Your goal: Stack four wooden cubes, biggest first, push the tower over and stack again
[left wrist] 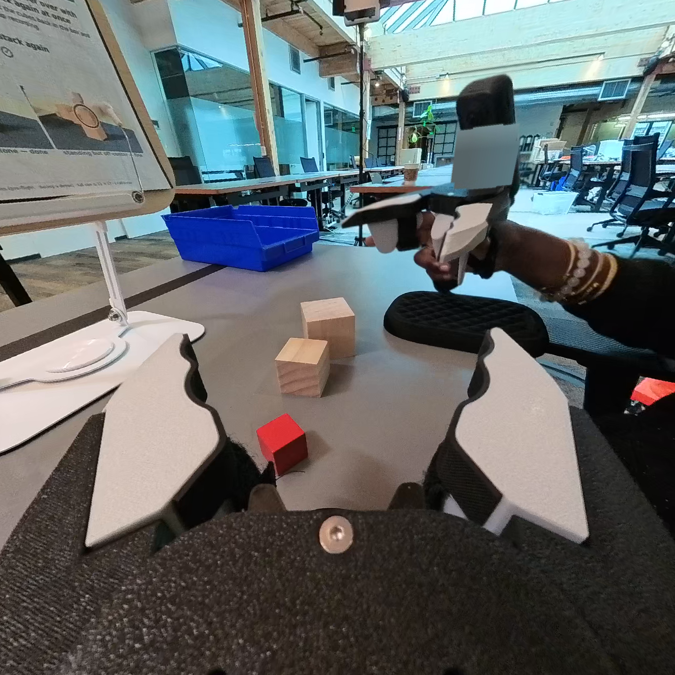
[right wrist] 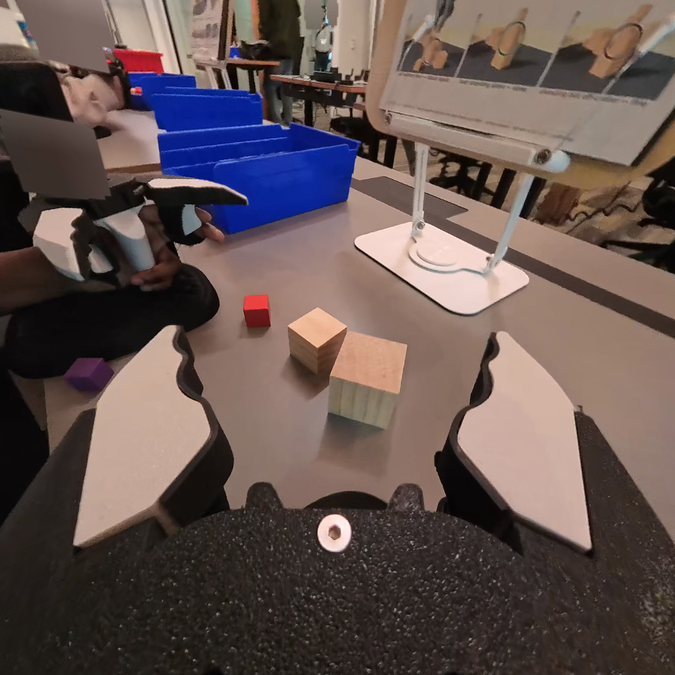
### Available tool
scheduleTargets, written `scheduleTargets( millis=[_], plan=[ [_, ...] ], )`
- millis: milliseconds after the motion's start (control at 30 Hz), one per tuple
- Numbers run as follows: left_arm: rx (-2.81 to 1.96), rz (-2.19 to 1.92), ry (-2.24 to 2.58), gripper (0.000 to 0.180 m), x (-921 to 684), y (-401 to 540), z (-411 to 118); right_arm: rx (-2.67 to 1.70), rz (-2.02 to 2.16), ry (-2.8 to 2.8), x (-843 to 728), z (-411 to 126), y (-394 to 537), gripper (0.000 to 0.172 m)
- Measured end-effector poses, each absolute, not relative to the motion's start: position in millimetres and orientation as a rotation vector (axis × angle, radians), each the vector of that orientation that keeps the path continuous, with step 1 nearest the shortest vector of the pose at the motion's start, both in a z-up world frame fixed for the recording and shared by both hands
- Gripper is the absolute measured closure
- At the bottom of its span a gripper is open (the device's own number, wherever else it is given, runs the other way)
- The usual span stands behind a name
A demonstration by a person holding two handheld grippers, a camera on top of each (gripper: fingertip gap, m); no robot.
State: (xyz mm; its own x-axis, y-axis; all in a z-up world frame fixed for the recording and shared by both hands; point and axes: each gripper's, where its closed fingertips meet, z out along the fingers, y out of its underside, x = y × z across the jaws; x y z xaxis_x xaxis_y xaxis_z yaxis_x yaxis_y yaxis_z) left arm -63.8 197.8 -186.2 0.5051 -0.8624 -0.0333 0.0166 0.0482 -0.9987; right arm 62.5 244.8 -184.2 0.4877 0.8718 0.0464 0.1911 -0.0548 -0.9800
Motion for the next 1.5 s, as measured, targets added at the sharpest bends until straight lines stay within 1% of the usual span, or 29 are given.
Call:
scheduleTargets(
  millis=[433, 833, 1500],
  plan=[
    [-1.353, -0.778, 0.816, 0.041, -63.8, 196.6, -185.5, -1.56, 0.678, -0.693, 81.3, -196.7, 248.0, 0.039],
    [-1.364, -0.763, 0.826, 0.043, -62.2, 197.4, -187.6, -1.626, 0.39, -0.588, 93.8, -207.6, 265.2, 0.038],
    [-1.382, -0.741, 0.792, 0.051, -65.0, 202.0, -187.3, -1.632, 0.421, -0.528, 99.8, -208.1, 267.8, 0.042]
  ],
)
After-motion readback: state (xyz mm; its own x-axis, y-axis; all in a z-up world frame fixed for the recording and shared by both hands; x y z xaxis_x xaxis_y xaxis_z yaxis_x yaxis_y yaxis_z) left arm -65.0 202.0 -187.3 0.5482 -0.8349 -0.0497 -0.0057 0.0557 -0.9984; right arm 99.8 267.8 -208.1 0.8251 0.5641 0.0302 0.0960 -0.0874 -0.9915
